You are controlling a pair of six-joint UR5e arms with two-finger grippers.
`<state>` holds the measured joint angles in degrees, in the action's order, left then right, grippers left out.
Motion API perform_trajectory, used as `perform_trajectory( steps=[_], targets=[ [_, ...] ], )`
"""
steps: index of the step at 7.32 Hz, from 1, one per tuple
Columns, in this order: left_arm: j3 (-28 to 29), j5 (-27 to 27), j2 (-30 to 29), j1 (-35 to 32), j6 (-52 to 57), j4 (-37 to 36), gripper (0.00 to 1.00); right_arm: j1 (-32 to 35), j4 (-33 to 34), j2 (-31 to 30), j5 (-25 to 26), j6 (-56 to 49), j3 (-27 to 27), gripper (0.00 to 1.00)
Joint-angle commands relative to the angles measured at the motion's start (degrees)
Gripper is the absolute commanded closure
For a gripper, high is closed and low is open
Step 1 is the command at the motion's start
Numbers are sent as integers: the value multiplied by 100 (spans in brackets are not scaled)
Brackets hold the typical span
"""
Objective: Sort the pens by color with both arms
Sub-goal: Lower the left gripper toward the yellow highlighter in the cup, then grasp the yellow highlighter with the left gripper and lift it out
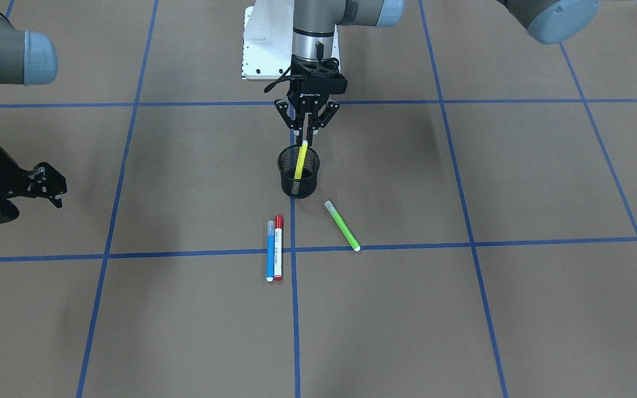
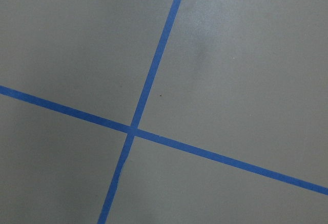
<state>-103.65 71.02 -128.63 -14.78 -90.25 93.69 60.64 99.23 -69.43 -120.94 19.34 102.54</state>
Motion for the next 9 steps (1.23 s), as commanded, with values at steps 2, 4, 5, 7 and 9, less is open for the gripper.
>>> perform_trajectory(
  steps=[2,4,5,7,9],
  targets=[
    [-304,17,-13,-86,68,-35,100,36,0,9,0,0,3,1],
    [-716,52,5,-148,487,-332,100,36,0,9,-26,0,3,1],
    [-1005,70,5,-157,543,-673,100,62,0,0,-139,0,20,1],
    [-1280,87,5,-157,832,-940,100,71,0,0,-158,0,21,1],
    [-1509,114,22,-349,912,-941,100,62,18,9,-158,0,29,1]
  ],
)
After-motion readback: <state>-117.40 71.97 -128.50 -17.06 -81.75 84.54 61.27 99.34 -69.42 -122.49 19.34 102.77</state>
